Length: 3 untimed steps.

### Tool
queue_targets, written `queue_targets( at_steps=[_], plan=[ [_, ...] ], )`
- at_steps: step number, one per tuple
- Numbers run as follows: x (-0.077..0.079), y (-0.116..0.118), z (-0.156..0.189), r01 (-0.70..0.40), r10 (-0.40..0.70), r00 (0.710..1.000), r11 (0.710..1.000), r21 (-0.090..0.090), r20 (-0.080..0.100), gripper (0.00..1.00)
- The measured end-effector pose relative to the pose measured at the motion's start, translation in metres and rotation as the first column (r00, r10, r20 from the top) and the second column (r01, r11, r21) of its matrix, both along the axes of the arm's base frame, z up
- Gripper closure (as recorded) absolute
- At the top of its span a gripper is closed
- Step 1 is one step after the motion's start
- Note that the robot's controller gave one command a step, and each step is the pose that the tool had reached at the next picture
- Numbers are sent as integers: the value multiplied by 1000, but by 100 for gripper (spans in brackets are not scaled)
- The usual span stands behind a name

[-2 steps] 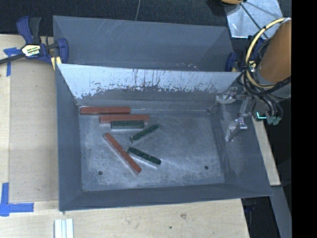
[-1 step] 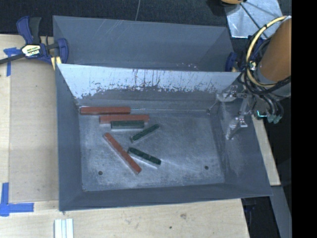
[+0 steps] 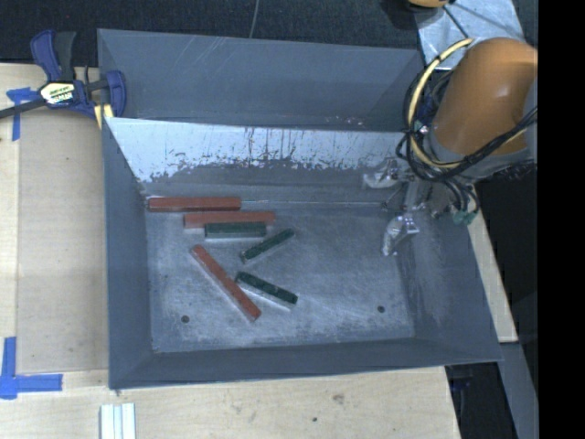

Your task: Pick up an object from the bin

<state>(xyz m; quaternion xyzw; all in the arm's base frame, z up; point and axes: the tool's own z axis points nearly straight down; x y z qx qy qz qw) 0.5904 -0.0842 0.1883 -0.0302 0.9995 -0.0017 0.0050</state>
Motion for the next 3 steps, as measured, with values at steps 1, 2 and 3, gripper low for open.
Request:
queue_targets(
  at_steps=[1, 2, 3],
  plan=[
    [-31, 30, -53, 63, -63, 998, 998, 4, -5, 0],
    [-5, 54, -92, -22, 22, 1000, 1000, 2, -5, 0],
    [-12, 65, -99, -107, 107, 994, 994, 3, -6, 0]
  ],
)
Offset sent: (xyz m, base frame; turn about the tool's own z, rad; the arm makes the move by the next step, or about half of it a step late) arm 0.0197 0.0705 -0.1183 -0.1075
